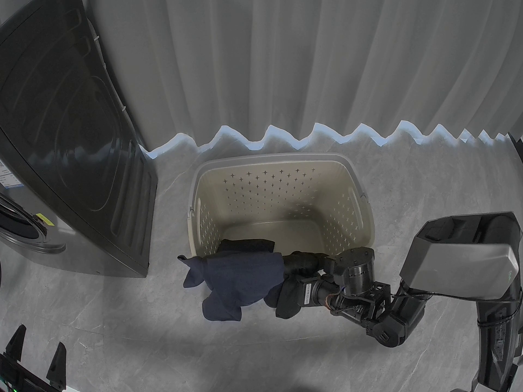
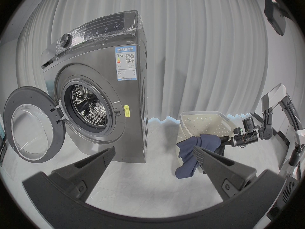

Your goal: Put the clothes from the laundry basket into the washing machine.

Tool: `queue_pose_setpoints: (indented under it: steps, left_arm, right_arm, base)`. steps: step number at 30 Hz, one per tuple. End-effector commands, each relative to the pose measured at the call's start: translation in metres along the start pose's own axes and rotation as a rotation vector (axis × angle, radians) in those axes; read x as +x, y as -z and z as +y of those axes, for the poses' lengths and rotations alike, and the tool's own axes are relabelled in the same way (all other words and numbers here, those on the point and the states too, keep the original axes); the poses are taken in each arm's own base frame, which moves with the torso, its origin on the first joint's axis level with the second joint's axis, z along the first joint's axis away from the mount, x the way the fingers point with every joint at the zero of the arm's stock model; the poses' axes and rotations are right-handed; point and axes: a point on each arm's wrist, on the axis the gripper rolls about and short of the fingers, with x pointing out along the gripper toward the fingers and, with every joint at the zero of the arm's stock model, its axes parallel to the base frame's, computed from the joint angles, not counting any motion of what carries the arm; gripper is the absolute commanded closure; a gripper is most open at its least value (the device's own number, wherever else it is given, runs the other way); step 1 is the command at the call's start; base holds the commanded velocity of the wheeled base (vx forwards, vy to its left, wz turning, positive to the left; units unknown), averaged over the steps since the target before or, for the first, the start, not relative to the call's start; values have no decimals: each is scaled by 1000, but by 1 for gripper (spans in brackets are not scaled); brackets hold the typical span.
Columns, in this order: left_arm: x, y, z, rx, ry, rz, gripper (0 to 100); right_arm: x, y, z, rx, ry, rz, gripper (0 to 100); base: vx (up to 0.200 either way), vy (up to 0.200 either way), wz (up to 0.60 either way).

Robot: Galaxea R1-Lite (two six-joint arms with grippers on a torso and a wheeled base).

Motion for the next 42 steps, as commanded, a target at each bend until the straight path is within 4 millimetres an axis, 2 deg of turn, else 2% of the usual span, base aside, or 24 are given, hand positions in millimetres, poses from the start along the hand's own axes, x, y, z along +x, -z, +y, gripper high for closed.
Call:
queue_pose_setpoints:
  steps: [1, 8, 9, 10, 11, 12, 14, 16, 17, 18, 19, 22, 27, 33, 37, 42]
  left_arm:
    - [1, 5, 0, 0, -1, 9, 0]
    - [1, 5, 0, 0, -1, 9, 0]
    - [1, 5, 0, 0, -1, 8, 0]
    - [1, 5, 0, 0, -1, 9, 0]
    - [1, 5, 0, -2, -1, 8, 0]
    - [1, 5, 0, 0, -1, 9, 0]
    - [1, 5, 0, -2, 0, 8, 0]
    - [1, 5, 0, -2, 0, 8, 0]
    - [1, 5, 0, -2, 0, 8, 0]
    - [1, 5, 0, 0, 0, 11, 0]
    - [1, 5, 0, -2, 0, 9, 0]
    - [1, 5, 0, -2, 2, 9, 0]
    - [1, 5, 0, 0, 0, 9, 0]
    - [1, 5, 0, 0, 0, 9, 0]
    - [1, 5, 0, -3, 2, 9, 0]
    - [1, 5, 0, 3, 6, 9, 0]
  right_arm:
    - [-17, -12, 5, 18, -13, -21, 100]
    - [-91, -49, 14, 37, -64, -108, 100]
    - [-112, -60, 20, 45, -99, -148, 100]
    - [-125, -65, 22, 59, -119, -168, 100]
    - [-128, -66, 23, 63, -123, -173, 100]
    - [-153, -74, 28, 95, -169, -215, 100]
    - [-182, -85, 35, 110, -232, -278, 100]
    - [-205, -97, 38, 122, -277, -352, 100]
    - [-205, -97, 38, 122, -277, -352, 100]
    - [-221, -106, 37, 126, -302, -412, 100]
    - [-228, -110, 36, 122, -313, -441, 100]
    - [-239, -113, 34, 49, -311, -478, 100]
    - [-243, -105, 33, -46, -335, -466, 100]
    - [-242, -120, 37, -60, -377, -501, 100]
    - [-243, -116, 36, -61, -373, -490, 100]
    - [-242, -117, 35, -59, -372, -500, 100]
  base:
    - [0, 0, 0]
    - [0, 0, 0]
    - [0, 0, 0]
    - [0, 0, 0]
    - [0, 0, 0]
    - [0, 0, 0]
    - [0, 0, 0]
    - [0, 0, 0]
    - [0, 0, 0]
    - [0, 0, 0]
    - [0, 0, 0]
    - [0, 0, 0]
    - [-80, 0, 0]
    - [-200, 0, 0]
    - [-200, 0, 0]
    - [0, 80, 0]
